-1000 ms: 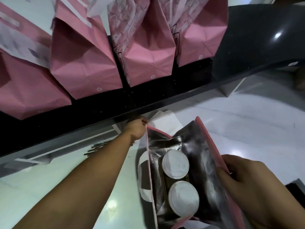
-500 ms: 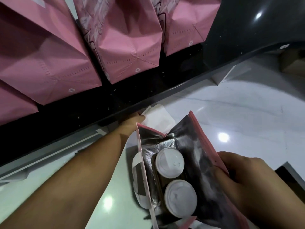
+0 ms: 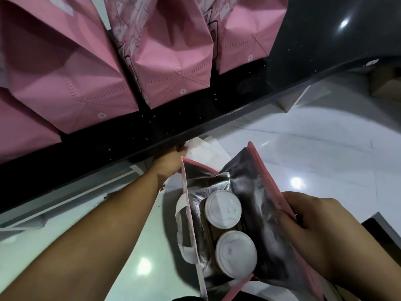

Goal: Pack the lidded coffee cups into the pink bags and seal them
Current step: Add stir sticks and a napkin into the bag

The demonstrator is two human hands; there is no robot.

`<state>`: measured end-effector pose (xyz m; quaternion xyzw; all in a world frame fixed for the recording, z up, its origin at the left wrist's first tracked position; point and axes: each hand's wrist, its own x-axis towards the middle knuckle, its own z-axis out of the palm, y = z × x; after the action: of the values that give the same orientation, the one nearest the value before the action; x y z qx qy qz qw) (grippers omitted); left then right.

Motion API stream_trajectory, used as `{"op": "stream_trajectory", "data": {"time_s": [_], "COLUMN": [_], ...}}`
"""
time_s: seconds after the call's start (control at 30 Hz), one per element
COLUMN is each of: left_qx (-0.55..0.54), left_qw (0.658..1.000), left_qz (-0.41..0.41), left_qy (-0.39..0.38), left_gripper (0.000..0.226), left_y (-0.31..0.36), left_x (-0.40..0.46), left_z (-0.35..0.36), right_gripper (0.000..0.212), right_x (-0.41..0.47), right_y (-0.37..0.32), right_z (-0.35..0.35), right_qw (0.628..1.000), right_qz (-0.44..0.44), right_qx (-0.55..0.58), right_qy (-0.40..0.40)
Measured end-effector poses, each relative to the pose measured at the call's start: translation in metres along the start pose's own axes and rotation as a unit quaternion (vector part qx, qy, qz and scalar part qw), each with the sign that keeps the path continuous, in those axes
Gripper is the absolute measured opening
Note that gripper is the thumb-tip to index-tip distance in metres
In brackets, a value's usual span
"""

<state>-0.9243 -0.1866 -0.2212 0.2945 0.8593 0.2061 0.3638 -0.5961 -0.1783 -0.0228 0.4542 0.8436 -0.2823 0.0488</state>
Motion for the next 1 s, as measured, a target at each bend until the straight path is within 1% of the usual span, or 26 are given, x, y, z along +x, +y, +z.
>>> {"op": "stream_trajectory", "data": {"time_s": [0.1,0.2,0.27,0.33,0.43,0.53,0.57,0.6,0.67,0.7,0.77,0.8,0.87,0.93,1.0], "left_qx": [0.04,-0.016,0.001,-0.02,-0.057,-0.071,-0.084,-0.102,-0.107,-0.073,0.045,0.109,0.214,0.257,0.278], "left_qw": [0.996,0.987,0.974,0.958,0.933,0.909,0.908,0.911,0.93,0.939,0.951,0.952,0.944,0.94,0.941], "left_qz": [0.052,0.094,0.117,0.121,0.155,0.221,0.243,0.263,0.288,0.295,0.294,0.279,0.249,0.224,0.19], "left_qy": [0.062,0.128,0.195,0.26,0.32,0.345,0.331,0.3,0.203,0.16,0.091,0.062,0.032,0.007,-0.043], "left_gripper": [0.028,0.021,0.021,0.021,0.02,0.018,0.019,0.019,0.017,0.015,0.014,0.014,0.015,0.021,0.026], "left_y": [-0.015,-0.039,-0.055,-0.065,-0.057,-0.028,-0.015,-0.001,0.026,0.038,0.057,0.067,0.084,0.098,0.109], "left_x": [-0.027,-0.075,-0.11,-0.145,-0.196,-0.244,-0.258,-0.27,-0.29,-0.295,-0.296,-0.294,-0.284,-0.269,-0.252], "left_z": [-0.016,-0.016,-0.014,-0.018,-0.043,-0.076,-0.085,-0.093,-0.101,-0.102,-0.095,-0.089,-0.071,-0.051,-0.035], "right_gripper": [0.026,0.027,0.026,0.024,0.024,0.024,0.026,0.027,0.029,0.03,0.03,0.03,0.029,0.029,0.03], "right_x": [0.0,0.0,-0.001,-0.002,-0.001,0.004,0.005,0.006,0.006,0.005,0.004,0.004,0.004,0.002,0.0], "right_y": [0.003,0.006,0.007,0.007,0.007,0.007,0.007,0.008,0.009,0.009,0.009,0.009,0.01,0.012,0.012], "right_z": [-0.002,-0.002,0.0,0.001,0.002,0.002,0.001,0.001,0.001,0.001,0.002,0.002,0.001,0.0,-0.001], "right_qw": [1.0,1.0,1.0,0.999,0.997,0.996,0.995,0.995,0.994,0.993,0.993,0.993,0.993,0.993,0.993], "right_qz": [0.003,-0.007,-0.018,-0.035,-0.068,-0.075,-0.08,-0.087,-0.101,-0.107,-0.114,-0.115,-0.115,-0.115,-0.116], "right_qx": [-0.011,-0.011,-0.012,-0.025,-0.044,-0.053,-0.053,-0.052,-0.047,-0.043,-0.035,-0.033,-0.033,-0.032,-0.028], "right_qy": [-0.01,-0.013,-0.015,-0.011,0.001,-0.009,-0.011,-0.01,-0.006,-0.005,-0.006,-0.008,-0.01,-0.008,-0.003]}}
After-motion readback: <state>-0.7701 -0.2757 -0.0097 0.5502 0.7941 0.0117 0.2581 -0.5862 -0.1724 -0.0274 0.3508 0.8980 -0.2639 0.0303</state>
